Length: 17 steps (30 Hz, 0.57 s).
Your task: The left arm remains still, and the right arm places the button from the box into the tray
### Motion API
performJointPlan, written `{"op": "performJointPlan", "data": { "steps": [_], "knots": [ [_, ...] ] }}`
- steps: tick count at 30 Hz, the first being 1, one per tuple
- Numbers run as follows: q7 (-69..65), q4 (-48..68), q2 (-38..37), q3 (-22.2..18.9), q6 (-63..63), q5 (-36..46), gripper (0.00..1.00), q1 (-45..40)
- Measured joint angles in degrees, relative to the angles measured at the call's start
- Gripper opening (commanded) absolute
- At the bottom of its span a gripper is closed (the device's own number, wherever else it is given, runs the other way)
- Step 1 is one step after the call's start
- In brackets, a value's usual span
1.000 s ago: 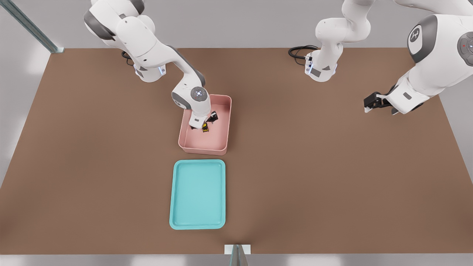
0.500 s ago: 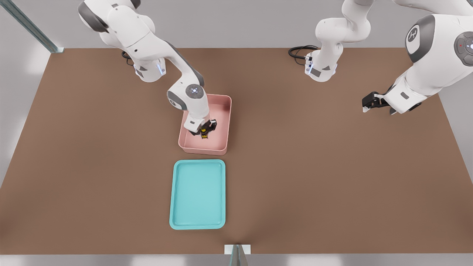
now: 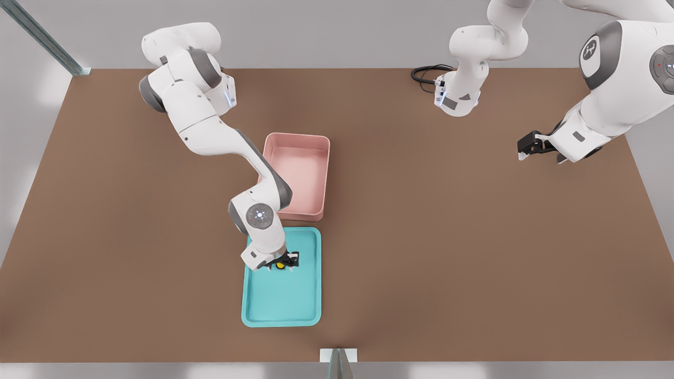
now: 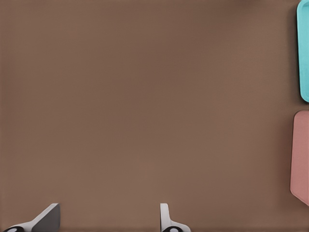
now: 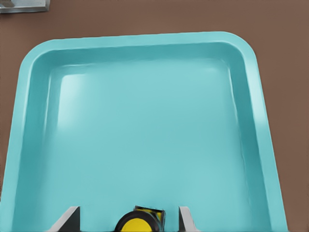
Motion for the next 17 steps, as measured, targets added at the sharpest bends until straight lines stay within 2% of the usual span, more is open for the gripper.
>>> {"op": "performJointPlan", "data": {
  "steps": [2,5,6,8,11,17],
  "knots": [
    [-0.8,-2.3,-3.3,0.0,-0.5,2.3,1.00,-1.7],
    [-5.1,-10.4,-19.5,-0.6,-6.6,7.2,1.00,-5.0],
    [-6.8,-12.1,-25.4,-1.5,-10.0,8.8,1.00,-6.9],
    [-10.2,-11.4,-33.0,-6.1,-17.0,13.2,1.00,-9.2],
    [-15.0,-7.8,-36.3,-10.6,-26.1,17.2,1.00,-10.2],
    [-23.1,-6.5,-37.3,-11.6,-35.1,19.7,1.00,-9.7]
  ]
}}
